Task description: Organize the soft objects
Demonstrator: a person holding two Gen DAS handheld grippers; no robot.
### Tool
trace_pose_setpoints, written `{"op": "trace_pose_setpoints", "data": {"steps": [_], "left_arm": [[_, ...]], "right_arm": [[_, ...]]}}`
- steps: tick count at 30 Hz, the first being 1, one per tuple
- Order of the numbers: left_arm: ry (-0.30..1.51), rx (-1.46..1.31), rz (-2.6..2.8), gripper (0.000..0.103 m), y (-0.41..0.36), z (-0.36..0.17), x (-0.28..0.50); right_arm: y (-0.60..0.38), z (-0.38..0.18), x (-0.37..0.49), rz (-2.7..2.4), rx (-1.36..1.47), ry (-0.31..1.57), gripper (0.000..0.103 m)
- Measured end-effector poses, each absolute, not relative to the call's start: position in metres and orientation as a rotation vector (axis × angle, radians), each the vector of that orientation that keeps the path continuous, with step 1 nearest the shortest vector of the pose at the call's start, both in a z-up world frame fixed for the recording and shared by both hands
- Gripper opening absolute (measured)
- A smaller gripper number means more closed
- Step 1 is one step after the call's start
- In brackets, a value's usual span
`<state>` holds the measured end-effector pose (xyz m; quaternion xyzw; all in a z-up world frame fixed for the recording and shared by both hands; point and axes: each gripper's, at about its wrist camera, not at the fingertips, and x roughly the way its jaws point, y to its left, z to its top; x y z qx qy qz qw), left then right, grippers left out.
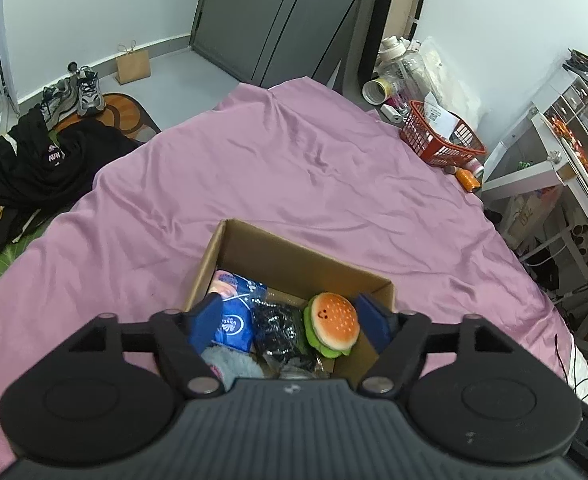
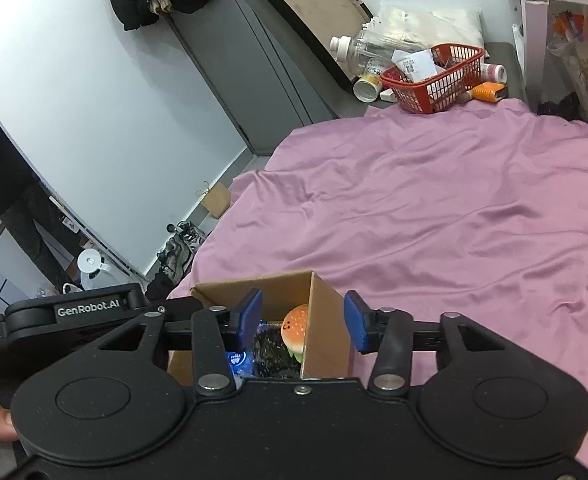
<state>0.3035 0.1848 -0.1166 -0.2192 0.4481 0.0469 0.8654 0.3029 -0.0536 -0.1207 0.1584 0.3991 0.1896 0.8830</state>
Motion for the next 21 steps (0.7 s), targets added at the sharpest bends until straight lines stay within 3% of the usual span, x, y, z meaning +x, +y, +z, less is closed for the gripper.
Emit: {"op": "trace_pose_setpoints", "data": {"steps": [6, 14, 21], "left_arm": [[0.935, -0.447, 0.088, 0.08, 0.181, -0.102, 0.288], [0.904, -0.402, 0.106, 0.087, 0.17, -0.075, 0.26], [0.886, -0.374, 0.102, 0.091, 0.159, -0.057, 0.23]], "right_arm": [[-0.062, -0.109, 0.29, 0.385, 0.321, 0.827, 0.057], [-0.08, -0.085, 0.262, 0.377, 0.299, 0.776, 0.083], [-0.096, -0.065, 0.236, 0.362, 0.286, 0.743, 0.099]]}}
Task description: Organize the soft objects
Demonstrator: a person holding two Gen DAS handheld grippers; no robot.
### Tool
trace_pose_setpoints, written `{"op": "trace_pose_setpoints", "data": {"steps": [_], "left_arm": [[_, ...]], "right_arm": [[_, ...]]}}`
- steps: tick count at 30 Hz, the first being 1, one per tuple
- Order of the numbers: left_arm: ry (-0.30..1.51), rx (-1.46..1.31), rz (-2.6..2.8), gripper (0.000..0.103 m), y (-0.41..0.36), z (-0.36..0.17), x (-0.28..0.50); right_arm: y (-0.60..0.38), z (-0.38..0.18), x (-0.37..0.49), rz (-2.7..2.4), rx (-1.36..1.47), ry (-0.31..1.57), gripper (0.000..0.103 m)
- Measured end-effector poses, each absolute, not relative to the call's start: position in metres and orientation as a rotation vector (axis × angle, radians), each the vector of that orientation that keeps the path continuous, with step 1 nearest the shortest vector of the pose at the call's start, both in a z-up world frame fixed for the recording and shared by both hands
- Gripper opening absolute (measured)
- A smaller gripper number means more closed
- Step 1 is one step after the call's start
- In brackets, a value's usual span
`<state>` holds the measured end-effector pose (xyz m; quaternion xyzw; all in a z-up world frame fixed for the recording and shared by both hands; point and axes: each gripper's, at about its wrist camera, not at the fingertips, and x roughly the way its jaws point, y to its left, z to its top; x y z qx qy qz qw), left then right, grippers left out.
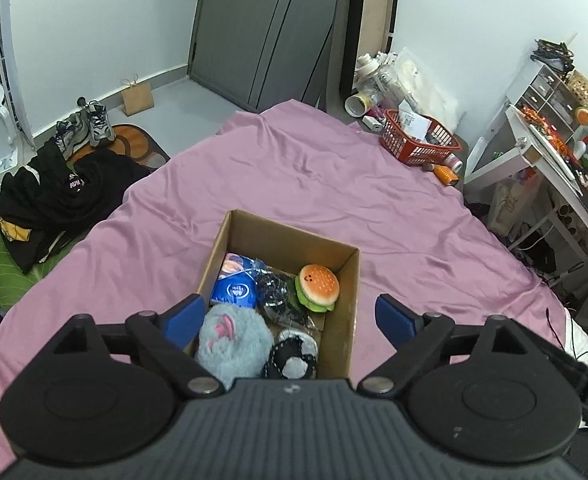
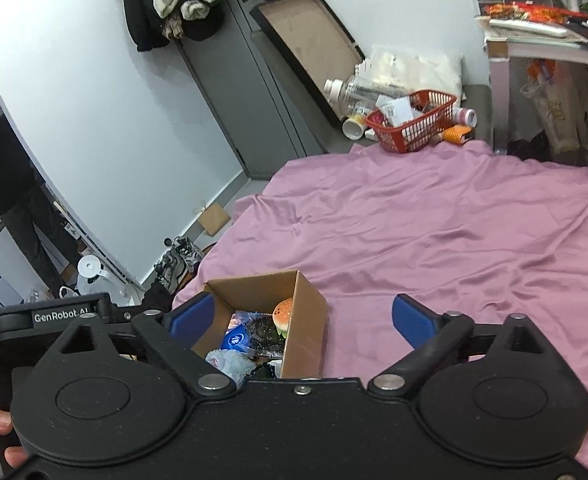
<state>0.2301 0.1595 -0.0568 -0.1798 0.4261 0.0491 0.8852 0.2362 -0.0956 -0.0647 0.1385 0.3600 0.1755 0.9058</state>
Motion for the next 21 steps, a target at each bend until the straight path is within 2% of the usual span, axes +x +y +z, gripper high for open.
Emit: {"op": "trace_pose_setpoints", "data": {"steps": [2, 9, 17, 21], "left_arm": [[0.884, -0.372, 0.101, 0.092, 0.157, -0.053, 0.222], [0.858, -0.356, 0.102, 0.093, 0.148, -0.037, 0.194], [0.834, -0.328, 0.098, 0.102, 0.132, -0.022, 0.159], [0.826, -0.317, 0.087, 0.102, 0.124, -0.017, 0.144]], "right_arm": [[-0.101, -0.057, 0.228, 0.361, 0.287, 0.731, 0.103], [-0.116, -0.04, 0.201, 0.366, 0.283, 0.713, 0.103], [-0.133, -0.021, 0.171, 0.369, 0.277, 0.679, 0.103], [-0.144, -0.014, 0.158, 0.361, 0.271, 0.657, 0.103]]}}
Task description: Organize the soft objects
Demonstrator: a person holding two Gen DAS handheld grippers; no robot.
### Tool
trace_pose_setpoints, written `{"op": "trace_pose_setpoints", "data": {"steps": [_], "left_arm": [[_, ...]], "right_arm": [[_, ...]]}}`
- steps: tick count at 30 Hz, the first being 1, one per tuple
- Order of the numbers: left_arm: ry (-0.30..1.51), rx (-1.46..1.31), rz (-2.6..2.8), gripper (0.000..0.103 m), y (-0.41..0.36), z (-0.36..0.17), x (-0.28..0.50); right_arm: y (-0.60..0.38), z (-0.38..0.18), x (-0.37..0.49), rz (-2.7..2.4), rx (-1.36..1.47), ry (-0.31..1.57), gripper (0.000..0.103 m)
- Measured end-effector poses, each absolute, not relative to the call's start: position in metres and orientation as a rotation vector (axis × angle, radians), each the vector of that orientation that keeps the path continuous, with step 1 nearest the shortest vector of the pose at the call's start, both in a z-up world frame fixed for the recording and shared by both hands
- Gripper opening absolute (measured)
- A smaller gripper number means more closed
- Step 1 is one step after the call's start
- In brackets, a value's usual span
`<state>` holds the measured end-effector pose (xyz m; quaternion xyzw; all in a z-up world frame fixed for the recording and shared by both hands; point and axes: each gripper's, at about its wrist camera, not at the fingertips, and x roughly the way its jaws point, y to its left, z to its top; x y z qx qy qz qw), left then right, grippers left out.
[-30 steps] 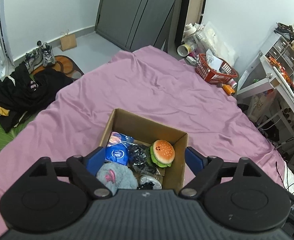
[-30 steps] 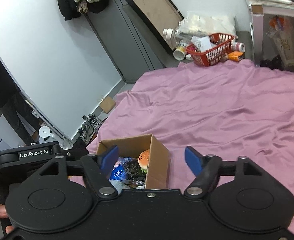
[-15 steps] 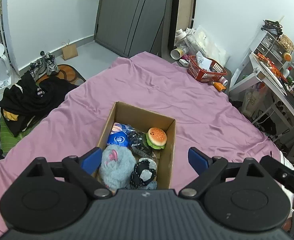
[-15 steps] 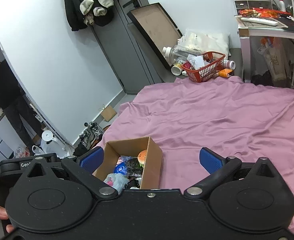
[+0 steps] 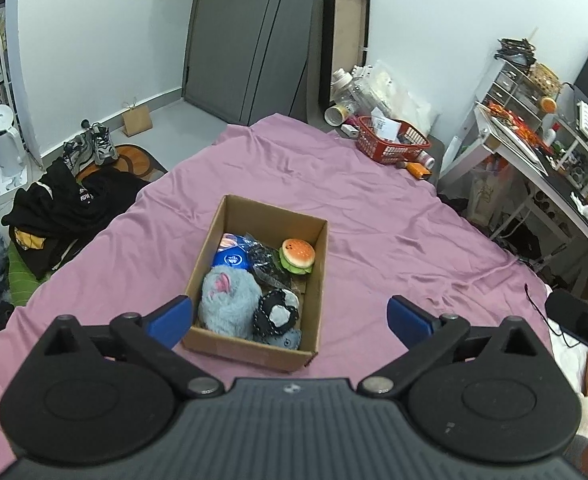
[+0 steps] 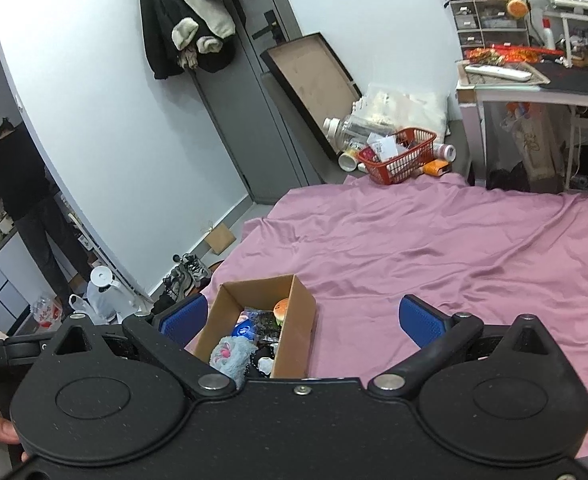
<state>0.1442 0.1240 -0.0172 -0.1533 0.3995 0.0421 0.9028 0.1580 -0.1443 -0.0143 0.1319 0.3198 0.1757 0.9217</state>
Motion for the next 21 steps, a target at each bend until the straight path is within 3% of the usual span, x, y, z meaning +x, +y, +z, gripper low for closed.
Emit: {"op": "trace_pose_setpoints", "data": {"steps": [21], "left_arm": [[0.768, -0.242, 0.097, 0.102, 0.095, 0.001, 0.082]], "right_arm": [[-0.171, -0.015, 0.103, 0.343, 0.216, 0.619, 0.103]]}}
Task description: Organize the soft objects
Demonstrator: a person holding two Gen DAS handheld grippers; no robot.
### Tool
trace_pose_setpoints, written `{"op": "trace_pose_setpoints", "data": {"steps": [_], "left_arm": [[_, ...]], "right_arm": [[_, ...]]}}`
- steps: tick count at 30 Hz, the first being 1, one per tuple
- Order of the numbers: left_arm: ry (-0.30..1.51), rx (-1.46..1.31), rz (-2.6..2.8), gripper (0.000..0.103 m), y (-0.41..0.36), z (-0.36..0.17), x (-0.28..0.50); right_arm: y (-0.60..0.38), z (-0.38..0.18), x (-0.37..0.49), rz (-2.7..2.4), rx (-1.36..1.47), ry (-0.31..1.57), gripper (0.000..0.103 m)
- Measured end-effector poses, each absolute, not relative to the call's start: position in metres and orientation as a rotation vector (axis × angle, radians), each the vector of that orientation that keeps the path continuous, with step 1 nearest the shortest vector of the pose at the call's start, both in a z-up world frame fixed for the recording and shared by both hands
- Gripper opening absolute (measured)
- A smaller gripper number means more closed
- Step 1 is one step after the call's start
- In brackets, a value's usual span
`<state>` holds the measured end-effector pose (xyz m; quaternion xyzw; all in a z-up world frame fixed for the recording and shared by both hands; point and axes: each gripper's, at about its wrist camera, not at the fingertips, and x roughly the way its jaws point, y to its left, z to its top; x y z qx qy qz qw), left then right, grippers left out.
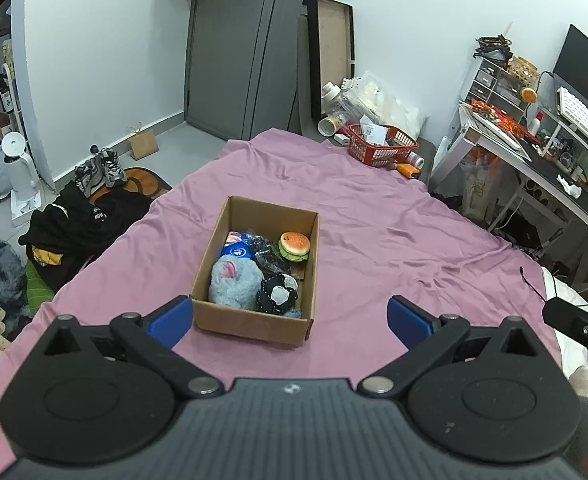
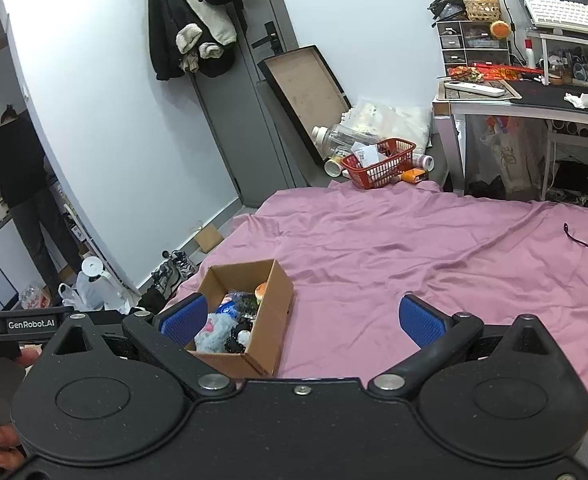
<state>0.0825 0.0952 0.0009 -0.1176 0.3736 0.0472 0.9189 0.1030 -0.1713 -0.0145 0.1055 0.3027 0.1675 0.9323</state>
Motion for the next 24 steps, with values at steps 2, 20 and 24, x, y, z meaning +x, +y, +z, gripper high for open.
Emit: {"op": "trace_pose_setpoints", "data": {"steps": [2, 20, 24], "left_arm": [[0.766, -0.234, 0.092, 0.102, 0.093, 0.001, 0.077], [0.779, -0.162, 0.078, 0.102, 0.077, 0.006, 0.061], [0.78, -0.143, 0.085, 0.102, 0.076, 0.005, 0.058]], "right_arm": [[-0.171, -0.014, 0.098, 0.345, 0.21, 0.616, 0.103], [-0.172, -0.019, 0.072, 0.289, 0.191, 0.64, 0.103], [-0.17, -0.02, 0.069, 0.302, 0.174, 0.644, 0.103]]}}
